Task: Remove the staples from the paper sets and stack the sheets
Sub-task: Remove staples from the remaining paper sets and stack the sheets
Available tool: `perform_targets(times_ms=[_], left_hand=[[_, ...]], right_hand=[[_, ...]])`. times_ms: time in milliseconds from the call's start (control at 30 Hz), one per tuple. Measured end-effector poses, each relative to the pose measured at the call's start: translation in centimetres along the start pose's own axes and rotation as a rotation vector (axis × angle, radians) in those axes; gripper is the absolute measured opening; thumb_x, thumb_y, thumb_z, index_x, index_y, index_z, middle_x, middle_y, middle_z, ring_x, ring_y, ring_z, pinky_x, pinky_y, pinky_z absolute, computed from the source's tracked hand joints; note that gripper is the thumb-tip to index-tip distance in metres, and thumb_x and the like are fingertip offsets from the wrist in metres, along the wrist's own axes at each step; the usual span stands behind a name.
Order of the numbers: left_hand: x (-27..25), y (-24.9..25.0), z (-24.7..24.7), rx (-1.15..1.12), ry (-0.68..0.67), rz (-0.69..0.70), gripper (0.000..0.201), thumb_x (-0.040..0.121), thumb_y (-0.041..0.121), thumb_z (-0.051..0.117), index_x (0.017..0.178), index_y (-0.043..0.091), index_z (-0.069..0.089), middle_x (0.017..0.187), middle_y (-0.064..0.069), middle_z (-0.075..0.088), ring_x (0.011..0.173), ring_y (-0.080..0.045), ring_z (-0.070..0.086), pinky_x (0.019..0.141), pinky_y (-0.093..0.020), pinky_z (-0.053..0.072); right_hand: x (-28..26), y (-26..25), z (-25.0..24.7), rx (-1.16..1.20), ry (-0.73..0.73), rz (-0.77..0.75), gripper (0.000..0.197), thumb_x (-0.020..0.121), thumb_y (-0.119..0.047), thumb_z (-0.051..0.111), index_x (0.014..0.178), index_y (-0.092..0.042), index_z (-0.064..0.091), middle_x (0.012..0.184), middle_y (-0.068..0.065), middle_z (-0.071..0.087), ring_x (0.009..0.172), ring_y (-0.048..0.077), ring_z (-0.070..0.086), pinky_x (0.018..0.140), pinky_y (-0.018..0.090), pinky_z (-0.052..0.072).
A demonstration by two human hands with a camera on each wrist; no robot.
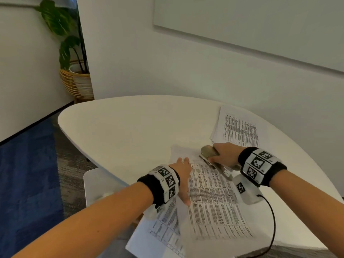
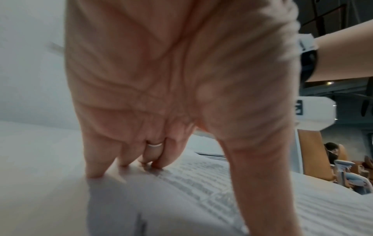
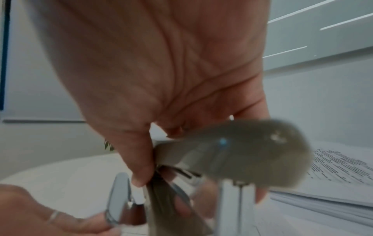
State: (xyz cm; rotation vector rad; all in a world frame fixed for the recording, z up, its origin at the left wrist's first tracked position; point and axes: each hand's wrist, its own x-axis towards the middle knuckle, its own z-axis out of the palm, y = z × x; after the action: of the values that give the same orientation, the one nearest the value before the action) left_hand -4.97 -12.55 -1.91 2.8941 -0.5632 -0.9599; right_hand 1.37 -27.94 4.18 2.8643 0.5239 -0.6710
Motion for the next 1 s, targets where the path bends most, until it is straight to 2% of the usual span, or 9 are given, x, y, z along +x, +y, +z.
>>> perform_targets(times_ms=[133, 233, 400, 533, 600, 667, 800, 900, 1000], left_hand=[[-0.1, -0.4, -1.5, 0.03, -0.005, -0.022, 0.108, 0.08, 0.038, 0.073, 0.153, 0.013, -0.002, 0.158, -0.011, -0.016, 0.146, -0.034, -0.008, 0.118, -0.049, 0.011], [-0.5, -0.6, -0.8, 0.063, -0.04, 0.04, 0.107, 0.083, 0.038, 0.071, 0.152, 0.019, -0.008, 0.157, -0.006, -0.02, 0.145, -0.031, -0.013, 0.118, -0.053, 0.01], [-1.2, -0.3, 0.9, 0.089, -0.05, 0.135, 0.109, 0.081, 0.043, 0.071, 0.152, 0.019, -0.007, 0.158, -0.005, -0.018, 0.146, -0.03, -0.01, 0.118, -0.05, 0.009], [-1.7, -0.6, 1.7, 0.037, 0.11, 0.095, 0.1, 0.082, 0.052, 0.066, 0.152, 0.006, 0.011, 0.16, -0.011, -0.005, 0.146, -0.028, 0.009, 0.116, -0.047, 0.024], [-1.4, -0.8, 2.3, -0.039, 0.228, 0.038, 0.088, 0.085, 0.052, 0.061, 0.146, -0.002, 0.027, 0.158, -0.015, 0.006, 0.143, -0.028, 0.016, 0.113, -0.046, 0.03], [-0.9, -0.8, 2.7, -0.132, 0.298, 0.01, 0.08, 0.086, 0.048, 0.062, 0.141, -0.004, 0.035, 0.157, -0.014, 0.01, 0.143, -0.028, 0.017, 0.111, -0.047, 0.032], [-0.1, -0.3, 2.7, -0.162, 0.214, -0.008, 0.093, 0.085, 0.039, 0.067, 0.15, -0.001, 0.013, 0.159, -0.013, -0.007, 0.146, -0.033, 0.002, 0.115, -0.047, 0.026], [1.2, -0.2, 3.1, -0.165, 0.151, -0.066, 0.106, 0.082, 0.04, 0.07, 0.152, 0.005, -0.002, 0.158, -0.018, -0.011, 0.145, -0.039, 0.009, 0.113, -0.048, 0.03], [1.8, -0.2, 3.4, -0.172, 0.146, -0.09, 0.11, 0.08, 0.04, 0.073, 0.152, 0.006, -0.003, 0.158, -0.019, -0.01, 0.144, -0.04, 0.013, 0.112, -0.047, 0.032]], right_hand=[[-0.2, 0.0, -0.4, 0.141, 0.102, -0.012, 0.036, 0.096, -0.04, 0.047, 0.109, -0.007, 0.046, 0.096, 0.006, 0.055, 0.084, 0.02, 0.053, 0.068, 0.025, 0.038], [0.4, -0.5, 0.1, 0.192, 0.152, 0.01, 0.04, 0.097, -0.04, 0.046, 0.114, -0.005, 0.044, 0.1, 0.007, 0.056, 0.085, 0.021, 0.053, 0.072, 0.027, 0.039], [1.9, -2.6, 1.1, 0.082, 0.079, 0.044, 0.039, 0.096, -0.036, 0.047, 0.12, -0.004, 0.044, 0.114, 0.011, 0.059, 0.089, 0.022, 0.054, 0.075, 0.029, 0.043], [2.5, -2.7, 1.9, -0.043, 0.003, 0.056, 0.037, 0.092, -0.036, 0.053, 0.119, -0.01, 0.05, 0.118, 0.008, 0.06, 0.103, 0.023, 0.058, 0.089, 0.032, 0.047], [2.6, -2.4, 2.3, -0.063, 0.033, 0.074, 0.035, 0.091, -0.038, 0.054, 0.115, -0.013, 0.052, 0.114, 0.007, 0.062, 0.102, 0.023, 0.059, 0.091, 0.034, 0.049], [2.6, -2.3, 2.6, -0.06, 0.068, 0.099, 0.033, 0.091, -0.038, 0.053, 0.113, -0.012, 0.053, 0.112, 0.007, 0.062, 0.1, 0.023, 0.06, 0.088, 0.032, 0.049], [2.2, -3.1, 3.2, -0.072, 0.095, 0.122, 0.036, 0.093, -0.039, 0.048, 0.115, -0.011, 0.053, 0.115, 0.008, 0.062, 0.103, 0.024, 0.059, 0.084, 0.031, 0.048], [2.2, -4.5, 4.0, -0.069, 0.043, 0.121, 0.036, 0.098, -0.034, 0.038, 0.12, -0.008, 0.051, 0.12, 0.011, 0.059, 0.106, 0.026, 0.059, 0.086, 0.031, 0.048], [2.9, -5.3, 4.8, -0.036, 0.036, 0.159, 0.033, 0.097, -0.029, 0.041, 0.121, -0.008, 0.052, 0.12, 0.011, 0.059, 0.105, 0.025, 0.06, 0.082, 0.029, 0.048]])
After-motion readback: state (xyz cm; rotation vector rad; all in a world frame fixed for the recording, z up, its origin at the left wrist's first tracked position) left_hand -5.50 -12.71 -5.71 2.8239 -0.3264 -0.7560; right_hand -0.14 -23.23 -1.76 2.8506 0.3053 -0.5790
